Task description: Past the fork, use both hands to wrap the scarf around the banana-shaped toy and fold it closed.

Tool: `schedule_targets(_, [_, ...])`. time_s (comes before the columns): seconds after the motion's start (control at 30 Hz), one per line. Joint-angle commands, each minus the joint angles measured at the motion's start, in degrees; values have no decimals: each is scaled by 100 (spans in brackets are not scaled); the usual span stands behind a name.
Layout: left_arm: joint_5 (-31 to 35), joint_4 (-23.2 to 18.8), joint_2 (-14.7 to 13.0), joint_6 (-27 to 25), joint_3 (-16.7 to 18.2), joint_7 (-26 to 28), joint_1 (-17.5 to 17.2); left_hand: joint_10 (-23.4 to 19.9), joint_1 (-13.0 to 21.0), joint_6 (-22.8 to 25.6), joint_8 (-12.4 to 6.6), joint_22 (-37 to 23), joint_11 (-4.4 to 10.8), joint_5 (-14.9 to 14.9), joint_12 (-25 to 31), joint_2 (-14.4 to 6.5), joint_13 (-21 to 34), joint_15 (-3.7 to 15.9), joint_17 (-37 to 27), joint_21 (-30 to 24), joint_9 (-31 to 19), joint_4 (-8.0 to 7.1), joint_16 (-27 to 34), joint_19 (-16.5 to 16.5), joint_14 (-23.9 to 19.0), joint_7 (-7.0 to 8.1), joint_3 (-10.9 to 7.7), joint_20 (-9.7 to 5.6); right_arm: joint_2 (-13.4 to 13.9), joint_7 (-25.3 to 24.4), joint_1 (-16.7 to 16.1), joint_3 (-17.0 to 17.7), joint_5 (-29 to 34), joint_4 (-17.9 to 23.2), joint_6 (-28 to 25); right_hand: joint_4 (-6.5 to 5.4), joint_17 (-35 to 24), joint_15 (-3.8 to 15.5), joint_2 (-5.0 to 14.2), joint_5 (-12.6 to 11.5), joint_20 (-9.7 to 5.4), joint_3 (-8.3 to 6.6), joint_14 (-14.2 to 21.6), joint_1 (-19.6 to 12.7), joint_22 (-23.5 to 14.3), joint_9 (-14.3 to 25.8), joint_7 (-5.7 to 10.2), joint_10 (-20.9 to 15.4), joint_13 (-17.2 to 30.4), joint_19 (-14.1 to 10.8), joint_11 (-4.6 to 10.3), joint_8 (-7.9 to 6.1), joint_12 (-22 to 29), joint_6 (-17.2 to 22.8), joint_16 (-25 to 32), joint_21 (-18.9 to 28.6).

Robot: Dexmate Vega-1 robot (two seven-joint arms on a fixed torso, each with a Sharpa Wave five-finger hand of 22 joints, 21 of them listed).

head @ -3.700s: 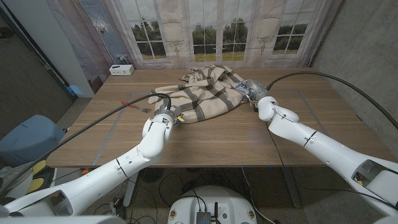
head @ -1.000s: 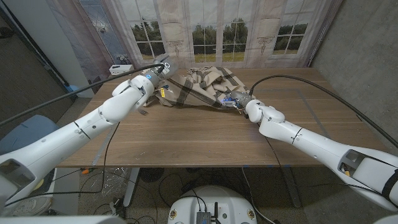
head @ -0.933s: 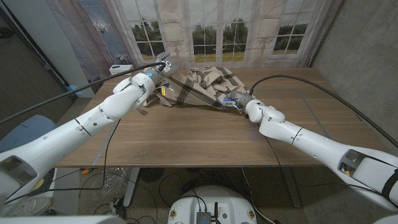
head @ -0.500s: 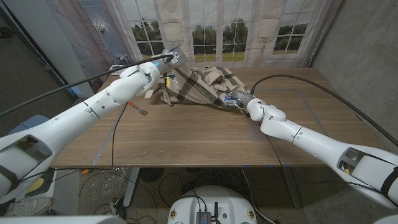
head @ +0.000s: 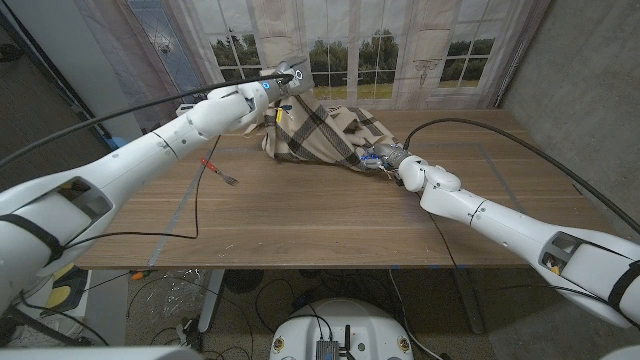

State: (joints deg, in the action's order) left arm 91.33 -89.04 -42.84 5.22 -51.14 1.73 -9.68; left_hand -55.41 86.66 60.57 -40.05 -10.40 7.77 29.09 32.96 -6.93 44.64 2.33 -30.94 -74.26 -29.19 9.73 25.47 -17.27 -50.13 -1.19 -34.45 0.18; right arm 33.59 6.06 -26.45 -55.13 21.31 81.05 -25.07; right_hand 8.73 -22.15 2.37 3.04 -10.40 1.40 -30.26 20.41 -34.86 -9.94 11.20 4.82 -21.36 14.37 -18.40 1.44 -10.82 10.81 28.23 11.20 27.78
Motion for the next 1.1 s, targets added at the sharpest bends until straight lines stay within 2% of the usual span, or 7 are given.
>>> schedule_targets(0.03, [135, 1211, 531, 579, -890, 941, 1155, -13, -64, -4, -9, -2, 2, 55, -11, -25, 26, 979, -2336, -59, 0, 4, 1261, 1, -449, 25, -48, -24, -28, 149, 93, -68, 22, -236, 135, 23, -3, 261, 33, -19, 250, 3, -16, -64, -37, 10, -9, 21, 14, -236, 7, -22, 40, -33, 28, 27])
schedule_targets(0.07, [111, 1220, 522, 570, -934, 960, 1184, -19, -69, 9, -10, 1, 5, 62, -17, -33, 23, 980, -2348, -60, 9, -1, 1255, 4, -450, 31, -59, -21, -29, 151, 93, -68, 24, -237, 135, 23, -2, 260, 32, -19, 249, 3, -17, -63, -37, 10, -11, 21, 13, -237, 6, -22, 40, -33, 28, 26])
schedule_targets(0.23, [117, 1839, 855, 925, -1431, 1559, 1703, -25, -89, 6, -12, 3, 20, 72, -34, -29, 10, 983, -2374, -67, 9, -5, 1243, 13, -457, 35, -71, -27, 11, 210, 85, -88, 58, -194, 136, 24, 10, 265, 36, -19, 249, 5, -24, -64, -37, 10, -6, 27, 7, -238, -3, -20, 40, -45, 31, 20])
schedule_targets(0.43, [32, 2280, 1173, 1120, -1930, 2219, 2068, -33, -119, -6, -11, 7, 20, 87, -64, -32, -17, 982, -2408, -74, 10, -13, 1216, 23, -451, 53, -93, -30, 113, 294, -4, -101, 96, -6, 88, 26, 24, 267, 43, -20, 248, 5, -24, -67, -37, 9, -8, 33, 0, -236, -4, -23, 41, -44, 37, 11])
schedule_targets(0.63, [-25, 2520, 1386, 1227, -2341, 2638, 2346, -25, -146, 12, 12, 8, 26, 96, -89, -20, -22, 987, -2441, -86, 66, -9, 1187, 39, -450, 46, -109, -39, 247, 408, -119, -137, 176, 249, 68, 29, 41, 260, 40, -20, 245, 5, -34, -68, -37, 8, -3, 39, -7, -238, -3, -24, 42, -48, 35, 3])
schedule_targets(0.9, [-61, 2693, 1553, 1258, -2722, 2942, 2625, -23, -175, 21, 19, 7, 41, 104, -122, -23, -45, 992, -2444, -103, 90, -12, 1135, 47, -454, 19, -128, -58, 405, 554, -278, -167, 307, 593, 96, 31, 60, 266, 45, -20, 246, 8, -40, -71, -37, 8, -2, 44, -16, -239, -3, -28, 44, -44, 41, -8])
schedule_targets(1.1, [-40, 3023, 1780, 1246, -3014, 3331, 2821, -22, -201, 8, 25, 8, 51, 105, -135, -21, -38, 997, -2439, -116, 98, -10, 1093, 63, -483, 34, -138, -69, 477, 768, -345, -220, 406, 784, 166, 32, 75, 258, 49, -20, 242, 10, -48, -73, -37, 7, -8, 47, -23, -241, 11, -31, 46, -43, 44, -16])
